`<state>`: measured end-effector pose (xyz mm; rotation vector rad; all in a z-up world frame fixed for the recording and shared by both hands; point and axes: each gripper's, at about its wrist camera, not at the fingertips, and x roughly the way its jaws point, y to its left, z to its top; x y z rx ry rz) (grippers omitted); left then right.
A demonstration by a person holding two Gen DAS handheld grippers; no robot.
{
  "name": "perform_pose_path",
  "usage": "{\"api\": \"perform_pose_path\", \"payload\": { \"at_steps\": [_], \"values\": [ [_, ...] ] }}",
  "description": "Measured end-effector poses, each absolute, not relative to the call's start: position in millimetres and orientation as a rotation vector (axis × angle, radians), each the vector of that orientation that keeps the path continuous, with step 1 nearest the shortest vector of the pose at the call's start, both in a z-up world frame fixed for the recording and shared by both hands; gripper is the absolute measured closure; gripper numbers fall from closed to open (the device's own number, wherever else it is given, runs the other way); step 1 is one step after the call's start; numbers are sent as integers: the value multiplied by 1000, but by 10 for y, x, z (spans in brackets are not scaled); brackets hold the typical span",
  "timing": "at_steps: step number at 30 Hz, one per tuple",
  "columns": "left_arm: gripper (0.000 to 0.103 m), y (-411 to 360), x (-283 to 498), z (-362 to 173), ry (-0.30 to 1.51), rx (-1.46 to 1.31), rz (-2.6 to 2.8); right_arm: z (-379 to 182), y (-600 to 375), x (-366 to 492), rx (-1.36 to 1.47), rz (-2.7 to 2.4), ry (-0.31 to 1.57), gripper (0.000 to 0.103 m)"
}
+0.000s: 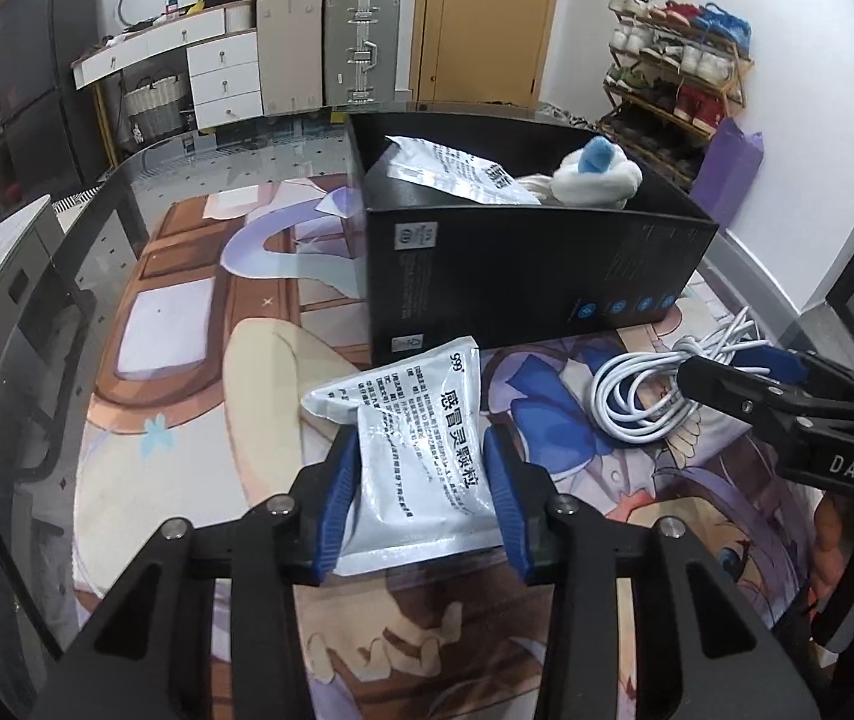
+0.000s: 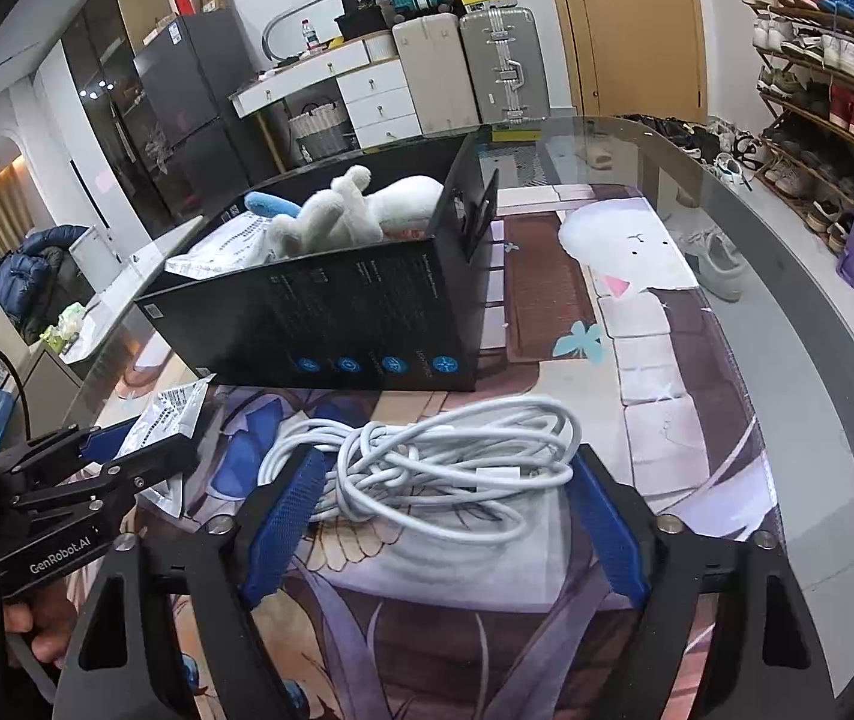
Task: Organize soft objects
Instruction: 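Carry the cable and sachet over the black box with both tools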
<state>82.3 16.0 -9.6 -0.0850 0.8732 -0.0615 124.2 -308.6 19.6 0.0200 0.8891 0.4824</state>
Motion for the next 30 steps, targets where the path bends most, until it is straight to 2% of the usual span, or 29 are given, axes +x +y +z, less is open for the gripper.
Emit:
{"api": "perform_pose_path", "payload": {
  "at_steps": [4, 6, 19, 30],
  "values": [
    [63, 217, 794, -36, 852, -124, -65, 207, -3100, 1219, 42, 518, 879, 34],
    [63, 250, 779, -8, 842, -142, -65, 221, -3088, 1210, 48, 541, 876, 44],
    [63, 278, 689, 126, 793, -159, -64, 442, -3080, 1037, 26, 567, 785, 44],
    [63, 325, 555, 521, 679, -164, -83, 910, -3148, 888, 2, 553, 648, 44]
  ]
}}
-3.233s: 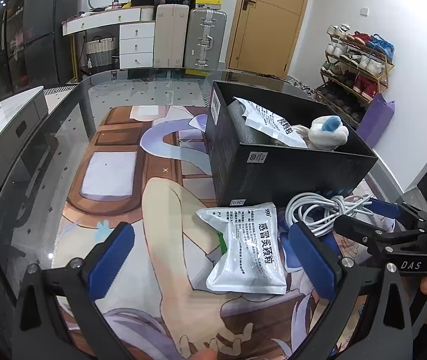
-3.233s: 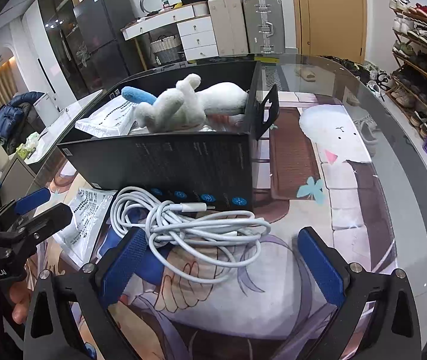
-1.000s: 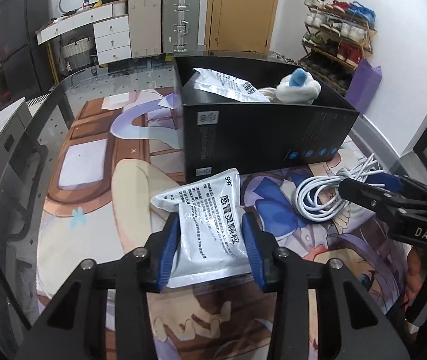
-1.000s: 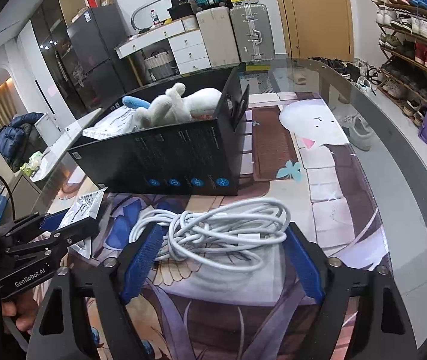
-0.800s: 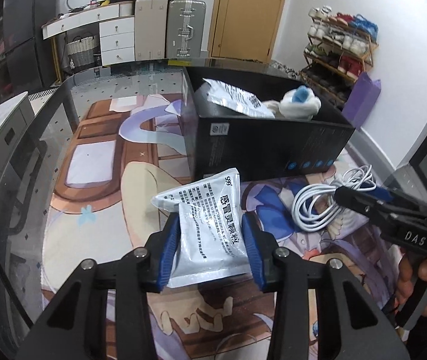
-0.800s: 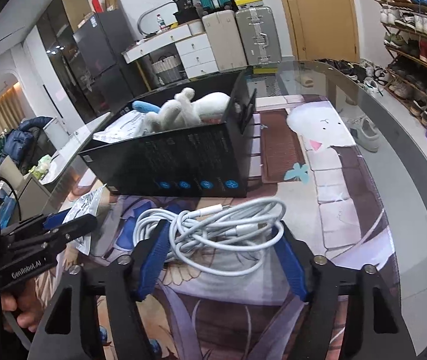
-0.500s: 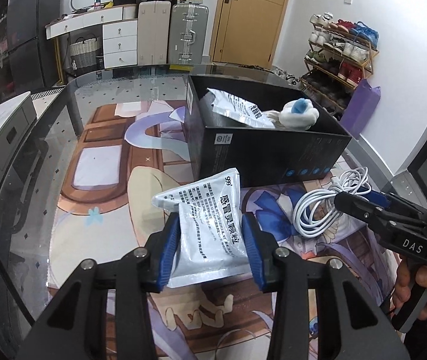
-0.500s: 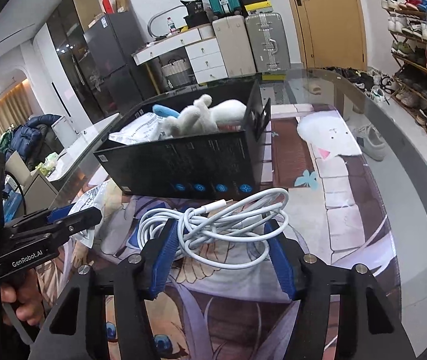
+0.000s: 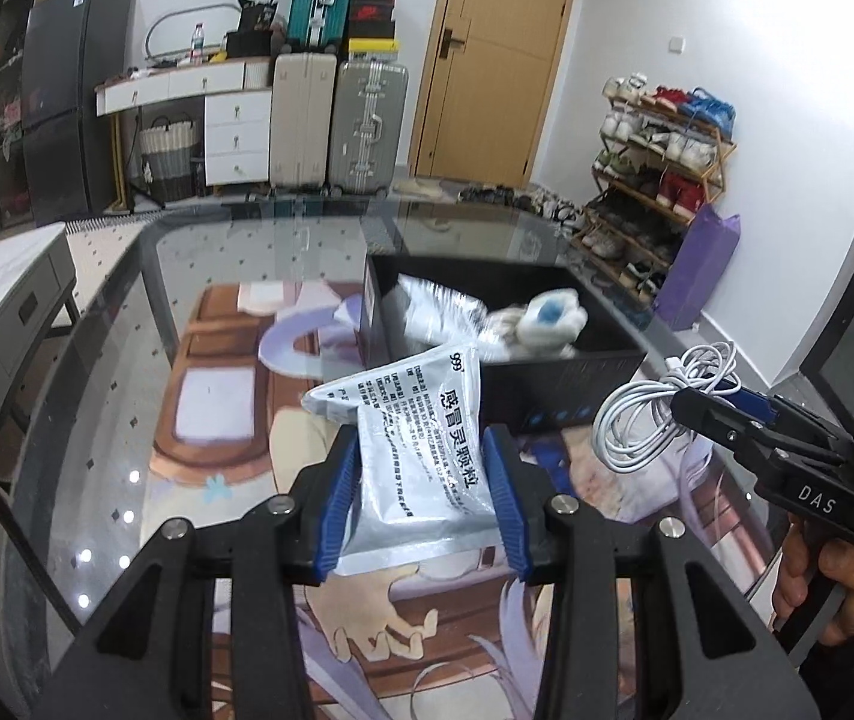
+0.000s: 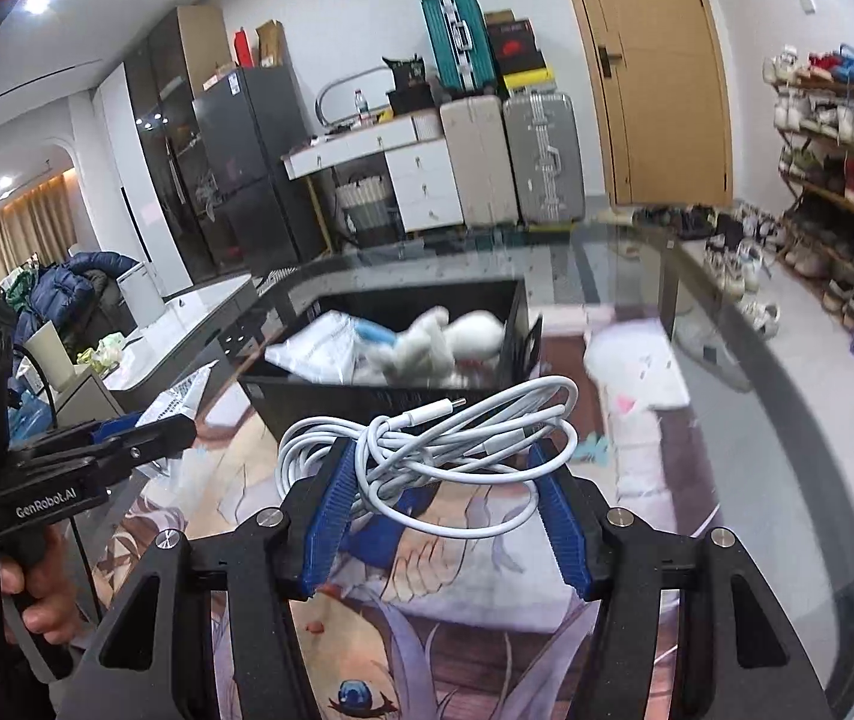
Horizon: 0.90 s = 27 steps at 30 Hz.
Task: Organize soft objects
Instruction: 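Carry the cable and sachet over the black box with both tools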
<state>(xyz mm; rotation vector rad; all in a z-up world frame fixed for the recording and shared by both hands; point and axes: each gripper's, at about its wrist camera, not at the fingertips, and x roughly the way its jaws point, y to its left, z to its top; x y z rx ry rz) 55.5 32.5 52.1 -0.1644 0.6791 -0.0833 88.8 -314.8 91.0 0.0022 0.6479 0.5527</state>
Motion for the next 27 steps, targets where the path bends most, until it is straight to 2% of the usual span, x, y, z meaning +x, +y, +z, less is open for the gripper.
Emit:
{"api": "perform_pose_path", "payload": {
  "at_steps": [17, 27],
  "values": [
    [62, 226, 959, 769, 623, -108, -75, 1425, -3018, 1159, -27, 503, 545, 44],
    [62, 217, 1142, 741, 633, -105, -72, 1452, -2839, 1395, -51, 493, 553, 44]
  ]
}}
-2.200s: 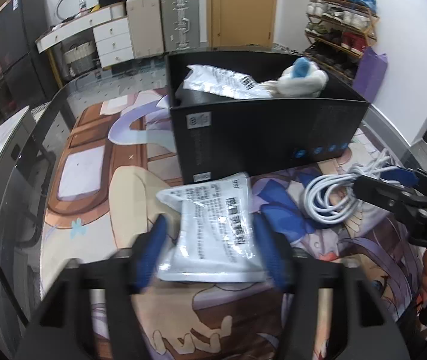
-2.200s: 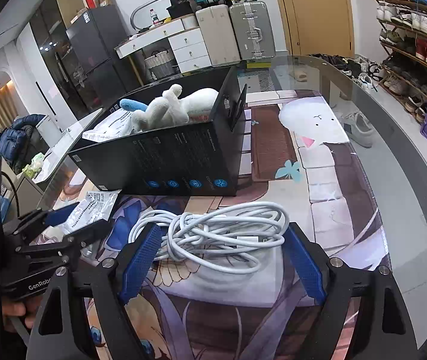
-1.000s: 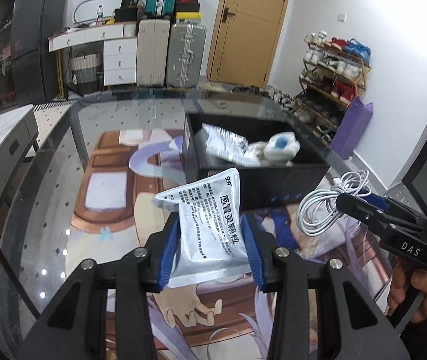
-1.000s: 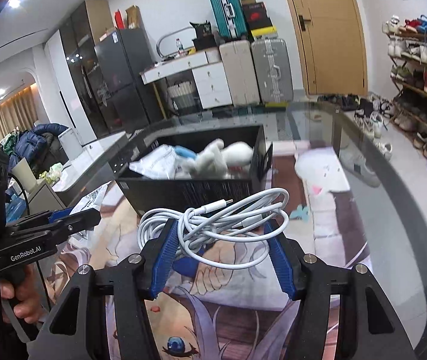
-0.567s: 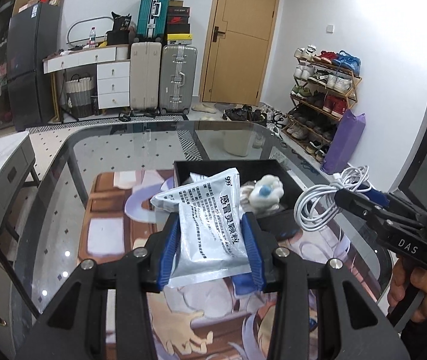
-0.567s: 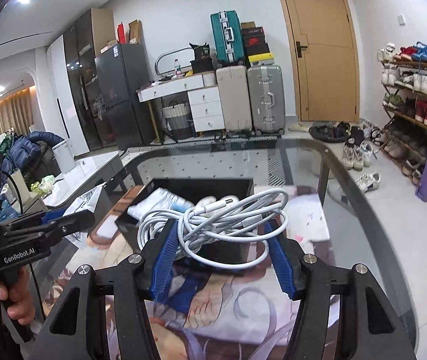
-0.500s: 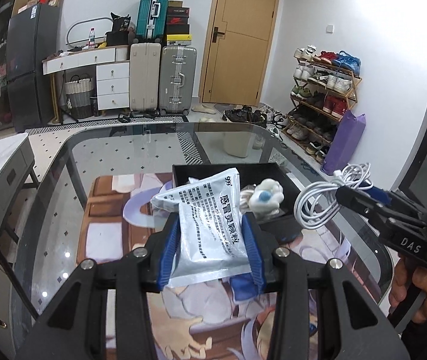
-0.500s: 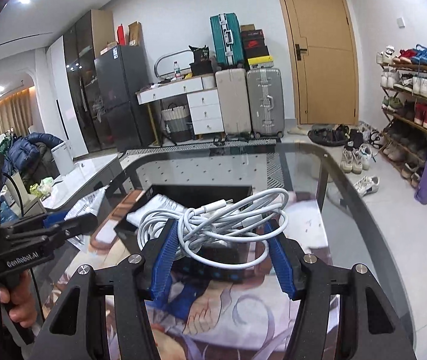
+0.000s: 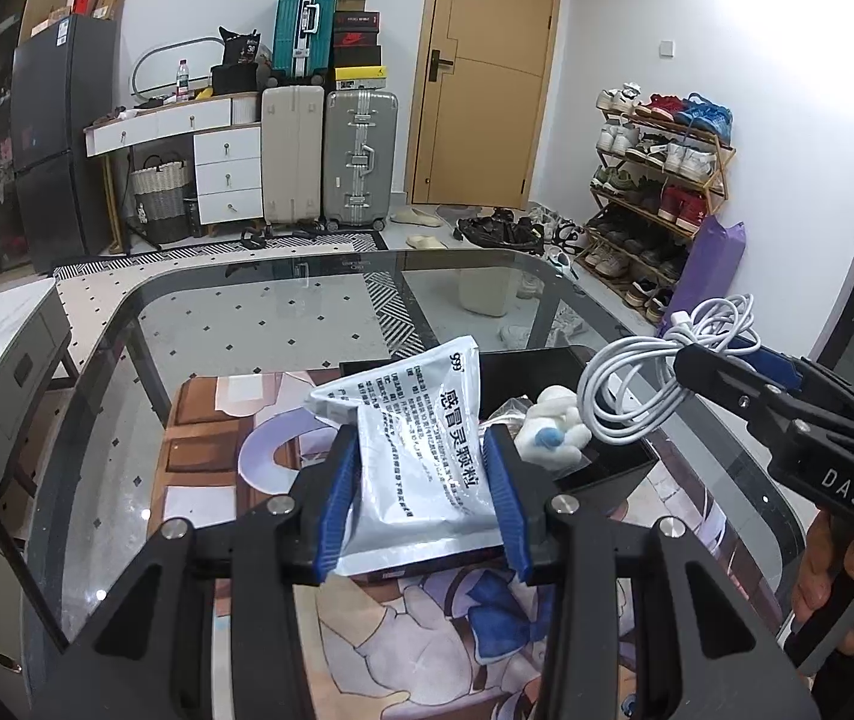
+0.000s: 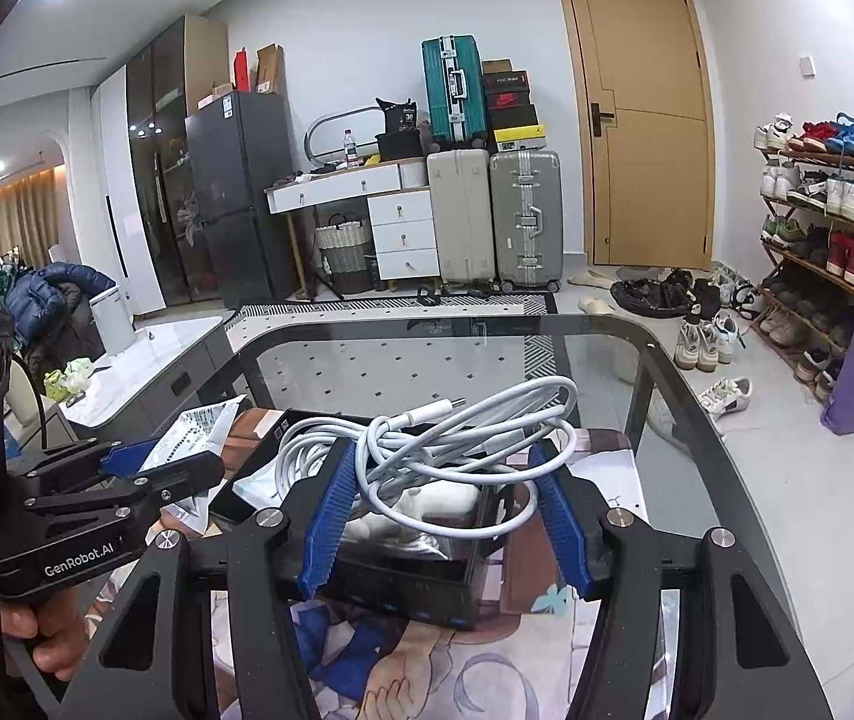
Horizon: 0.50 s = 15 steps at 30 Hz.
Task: Organize soft objects
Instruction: 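Carry the cable and sachet over the black box with both tools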
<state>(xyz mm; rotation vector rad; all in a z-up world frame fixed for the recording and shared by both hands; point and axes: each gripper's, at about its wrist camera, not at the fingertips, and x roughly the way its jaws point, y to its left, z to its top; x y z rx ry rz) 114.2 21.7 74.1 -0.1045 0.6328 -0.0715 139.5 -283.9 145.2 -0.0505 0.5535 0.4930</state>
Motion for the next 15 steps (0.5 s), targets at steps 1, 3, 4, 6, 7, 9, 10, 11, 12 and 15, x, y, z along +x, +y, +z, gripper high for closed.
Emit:
{"api": "perform_pose_path", "payload": {
  "at_steps": [1, 3, 4, 6, 7, 9, 10, 11, 12, 15],
  "values": [
    [62, 215, 1161, 742, 631, -101, -71, 1445, -2823, 1416, -52, 491, 554, 44],
    [62, 223, 1194, 750, 634, -103, -74, 1434, -2785, 1468, -58, 488, 560, 44],
    [62, 225, 1207, 753, 633, -102, -74, 1430, -2767, 1490, -62, 486, 561, 44],
    [62, 229, 1242, 751, 632, -103, -75, 1414, -2747, 1560, -71, 480, 565, 44],
    [62, 235, 1260, 750, 633, -105, -73, 1402, -2734, 1587, -76, 475, 567, 44],
    [62, 270, 1301, 740, 636, -121, -70, 1352, -2721, 1622, -78, 471, 572, 44],
    [62, 287, 1323, 731, 640, -131, -69, 1336, -2710, 1648, -80, 466, 576, 44],
    [62, 292, 1342, 722, 643, -137, -69, 1328, -2706, 1677, -83, 464, 578, 44],
    [62, 295, 1359, 716, 645, -141, -71, 1319, -2701, 1717, -84, 462, 580, 44],
    [62, 297, 1408, 692, 650, -144, -67, 1283, -2662, 1801, -88, 459, 589, 44]
  ]
}}
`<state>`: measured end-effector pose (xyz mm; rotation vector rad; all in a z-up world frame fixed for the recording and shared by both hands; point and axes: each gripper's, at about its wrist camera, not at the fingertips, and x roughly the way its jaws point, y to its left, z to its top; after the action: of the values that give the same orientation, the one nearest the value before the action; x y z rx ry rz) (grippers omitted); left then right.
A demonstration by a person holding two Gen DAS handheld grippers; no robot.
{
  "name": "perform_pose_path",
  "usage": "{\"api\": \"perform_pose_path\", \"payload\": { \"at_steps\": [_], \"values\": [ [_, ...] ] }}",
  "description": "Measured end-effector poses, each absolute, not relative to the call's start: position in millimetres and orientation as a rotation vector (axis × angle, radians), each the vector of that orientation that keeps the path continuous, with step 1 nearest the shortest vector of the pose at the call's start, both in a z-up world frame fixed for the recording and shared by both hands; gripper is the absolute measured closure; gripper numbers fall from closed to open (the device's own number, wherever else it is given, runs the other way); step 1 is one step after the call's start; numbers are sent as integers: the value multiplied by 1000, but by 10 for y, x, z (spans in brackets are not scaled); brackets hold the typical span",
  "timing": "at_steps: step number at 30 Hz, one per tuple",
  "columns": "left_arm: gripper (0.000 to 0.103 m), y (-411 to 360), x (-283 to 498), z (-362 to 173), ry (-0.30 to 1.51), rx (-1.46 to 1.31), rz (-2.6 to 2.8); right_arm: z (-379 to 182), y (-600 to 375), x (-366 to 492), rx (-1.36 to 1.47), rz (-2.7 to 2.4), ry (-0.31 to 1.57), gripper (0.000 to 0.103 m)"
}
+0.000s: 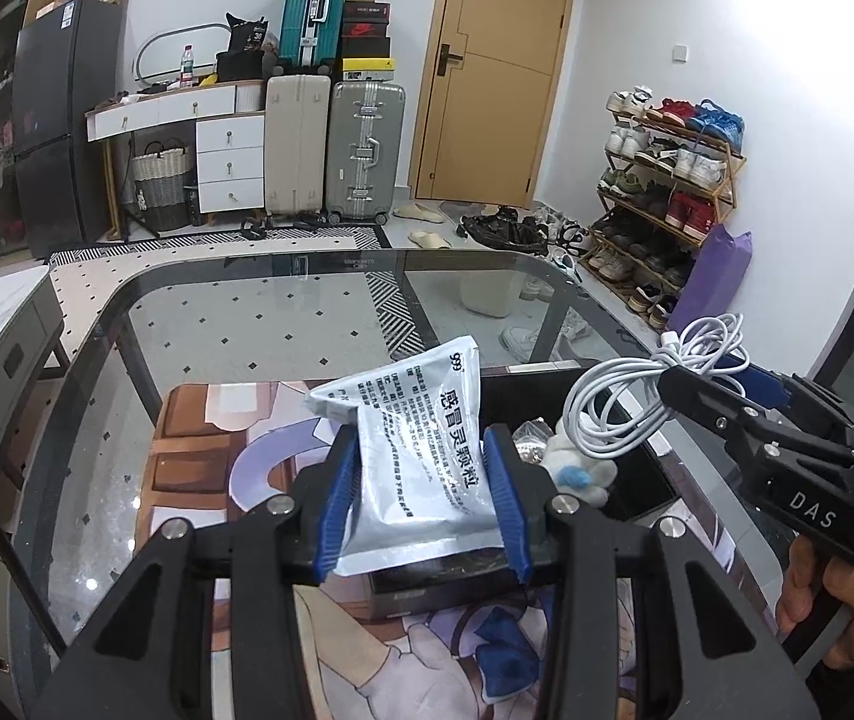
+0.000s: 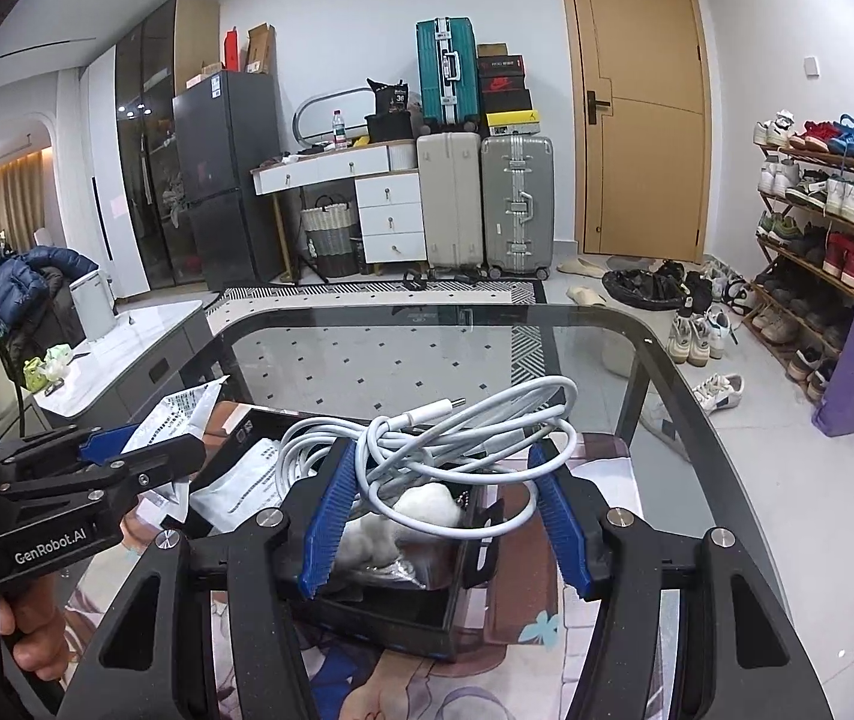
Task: Organize soft objects
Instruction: 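Carry the cable and sachet over the black box with both tools, then open the right gripper to drop the cable, then the left to drop the sachet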
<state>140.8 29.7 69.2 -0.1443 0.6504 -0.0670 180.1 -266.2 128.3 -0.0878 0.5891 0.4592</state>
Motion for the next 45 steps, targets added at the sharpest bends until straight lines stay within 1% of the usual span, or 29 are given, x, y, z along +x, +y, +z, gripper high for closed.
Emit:
{"api": "perform_pose_path", "payload": {
  "at_steps": [10, 19, 24, 33, 45],
  "values": [
    [62, 192, 1545, 623, 666, -130, -91, 1095, -2398, 1967, -164, 494, 616, 44],
    [62, 249, 1586, 583, 680, -135, -81, 892, -2219, 2046, -228, 541, 661, 44],
    [62, 245, 1605, 570, 680, -131, -82, 843, -2224, 2114, -218, 541, 665, 44],
    [62, 217, 1613, 541, 682, -122, -81, 925, -2343, 2178, -137, 467, 618, 44],
    [62, 211, 1616, 507, 691, -116, -78, 807, -2157, 2299, -151, 501, 673, 44]
  ]
}}
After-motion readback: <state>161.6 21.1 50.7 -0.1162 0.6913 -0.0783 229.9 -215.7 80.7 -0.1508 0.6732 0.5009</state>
